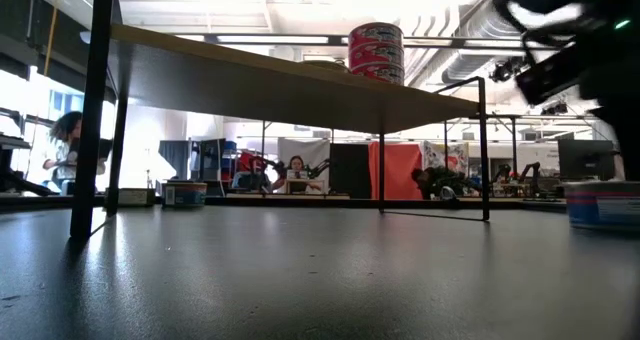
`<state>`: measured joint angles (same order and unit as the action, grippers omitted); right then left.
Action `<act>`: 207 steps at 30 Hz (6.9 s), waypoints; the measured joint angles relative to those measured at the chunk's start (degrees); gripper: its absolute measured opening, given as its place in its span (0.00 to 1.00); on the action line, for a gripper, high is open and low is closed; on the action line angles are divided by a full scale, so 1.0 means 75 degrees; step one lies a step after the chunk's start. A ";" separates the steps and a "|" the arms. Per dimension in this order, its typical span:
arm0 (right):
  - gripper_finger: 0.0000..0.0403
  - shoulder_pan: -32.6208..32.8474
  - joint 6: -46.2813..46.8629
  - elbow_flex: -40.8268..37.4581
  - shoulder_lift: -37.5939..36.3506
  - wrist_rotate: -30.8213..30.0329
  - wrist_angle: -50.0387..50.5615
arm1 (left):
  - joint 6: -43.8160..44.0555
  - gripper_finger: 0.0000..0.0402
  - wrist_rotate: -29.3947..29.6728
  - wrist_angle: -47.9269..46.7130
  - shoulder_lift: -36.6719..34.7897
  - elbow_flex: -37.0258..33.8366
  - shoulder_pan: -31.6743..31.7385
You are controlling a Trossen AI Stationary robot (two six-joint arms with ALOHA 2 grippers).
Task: Stack canned seafood by type on shelf
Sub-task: Stack the blue tuna can on the top of the other blue tuna can on the shelf
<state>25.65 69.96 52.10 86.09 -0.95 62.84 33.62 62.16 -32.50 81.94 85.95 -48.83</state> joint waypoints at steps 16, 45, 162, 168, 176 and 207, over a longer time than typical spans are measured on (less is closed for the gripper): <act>0.00 0.2305 0.2316 0.1472 0.1486 -0.0769 -0.3027 | -0.2722 0.00 -0.2463 0.2797 0.2321 -0.0008 0.1147; 0.63 0.1421 -0.0387 0.2047 -0.0106 0.0190 0.0285 | -0.3122 0.00 -0.3827 0.3683 0.2292 -0.0008 0.1507; 0.47 -0.2173 0.3238 0.4441 0.2190 -0.6252 -0.5495 | -0.2095 0.00 0.0024 0.0306 -0.0538 -0.0005 -0.2298; 0.47 -0.2167 0.3222 0.4441 0.2187 -0.6103 -0.5368 | -0.2097 0.00 0.0024 0.0304 -0.0538 -0.0005 -0.2298; 0.51 -0.2169 0.3213 0.4441 0.2187 -0.6157 -0.5312 | -0.2095 0.00 0.0024 0.0301 -0.0538 -0.0005 -0.2297; 0.73 -0.2224 0.3037 0.4444 0.1803 -0.4937 -0.4543 | -0.2095 0.00 0.0021 0.0105 -0.0541 -0.0008 -0.2295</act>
<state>8.97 92.74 85.43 99.61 -37.98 28.77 17.91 62.32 -31.71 77.89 85.89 -66.04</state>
